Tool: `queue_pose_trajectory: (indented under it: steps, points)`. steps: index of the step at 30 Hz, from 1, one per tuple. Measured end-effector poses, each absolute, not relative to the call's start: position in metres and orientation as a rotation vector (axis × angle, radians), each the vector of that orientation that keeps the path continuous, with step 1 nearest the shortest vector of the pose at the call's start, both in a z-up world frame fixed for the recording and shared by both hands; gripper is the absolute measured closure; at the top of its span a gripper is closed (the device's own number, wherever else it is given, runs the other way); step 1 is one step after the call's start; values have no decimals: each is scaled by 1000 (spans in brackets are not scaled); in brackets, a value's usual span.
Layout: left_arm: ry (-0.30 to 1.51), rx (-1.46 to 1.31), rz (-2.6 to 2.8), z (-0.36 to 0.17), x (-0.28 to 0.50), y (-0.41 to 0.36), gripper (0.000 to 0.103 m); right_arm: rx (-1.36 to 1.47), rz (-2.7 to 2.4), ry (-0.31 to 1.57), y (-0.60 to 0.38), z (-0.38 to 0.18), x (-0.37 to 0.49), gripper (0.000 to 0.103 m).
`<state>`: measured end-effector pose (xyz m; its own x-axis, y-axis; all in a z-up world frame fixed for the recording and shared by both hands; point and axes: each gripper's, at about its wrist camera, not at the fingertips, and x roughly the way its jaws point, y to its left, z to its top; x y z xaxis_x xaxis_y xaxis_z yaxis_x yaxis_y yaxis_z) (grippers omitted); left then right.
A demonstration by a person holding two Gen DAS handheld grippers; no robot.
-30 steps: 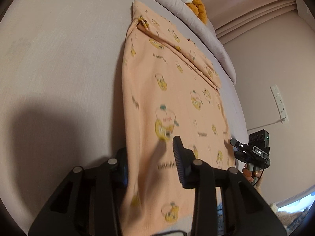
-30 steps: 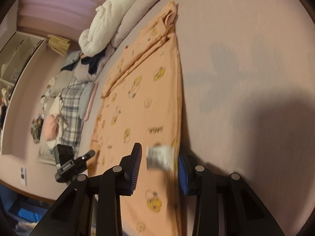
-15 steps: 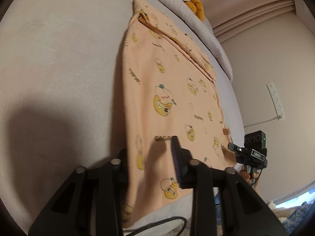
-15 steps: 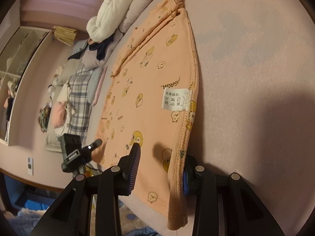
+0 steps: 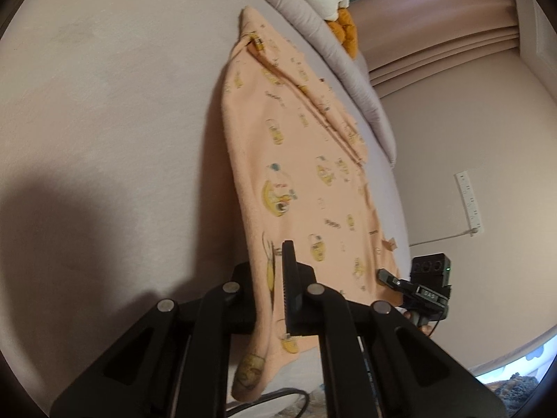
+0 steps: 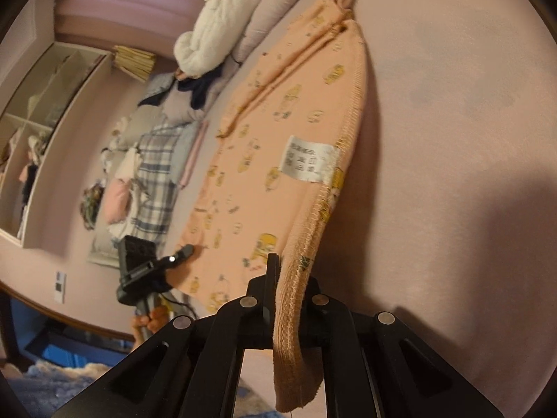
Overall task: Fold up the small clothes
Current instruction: 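Grasp the hem edge with the right tool while the left tool grasps the hem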
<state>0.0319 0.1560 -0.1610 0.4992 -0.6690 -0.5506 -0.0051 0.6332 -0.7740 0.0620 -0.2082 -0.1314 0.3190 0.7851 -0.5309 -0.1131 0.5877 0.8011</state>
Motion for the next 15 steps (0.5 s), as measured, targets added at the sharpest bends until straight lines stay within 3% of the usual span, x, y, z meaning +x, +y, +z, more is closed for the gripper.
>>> queue_pose_trajectory:
  steps: [15]
  points:
    - [958,-769,-465,-151,34,151,98,743,754,1042,-192,-114,75,95]
